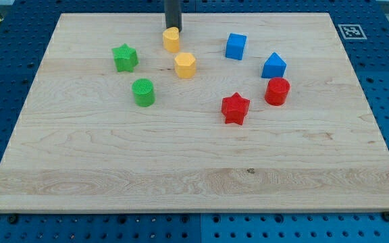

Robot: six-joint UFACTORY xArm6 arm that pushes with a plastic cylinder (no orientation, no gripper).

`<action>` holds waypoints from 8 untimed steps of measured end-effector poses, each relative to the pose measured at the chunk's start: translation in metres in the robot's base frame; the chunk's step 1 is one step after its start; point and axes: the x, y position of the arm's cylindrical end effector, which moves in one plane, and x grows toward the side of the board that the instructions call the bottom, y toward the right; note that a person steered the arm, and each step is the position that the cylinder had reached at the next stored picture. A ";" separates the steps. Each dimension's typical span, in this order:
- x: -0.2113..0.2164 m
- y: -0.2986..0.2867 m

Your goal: Push the green star slightly left

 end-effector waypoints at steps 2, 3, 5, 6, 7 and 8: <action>0.000 -0.051; 0.007 -0.060; 0.074 -0.043; 0.105 -0.043; 0.101 -0.048; 0.090 -0.079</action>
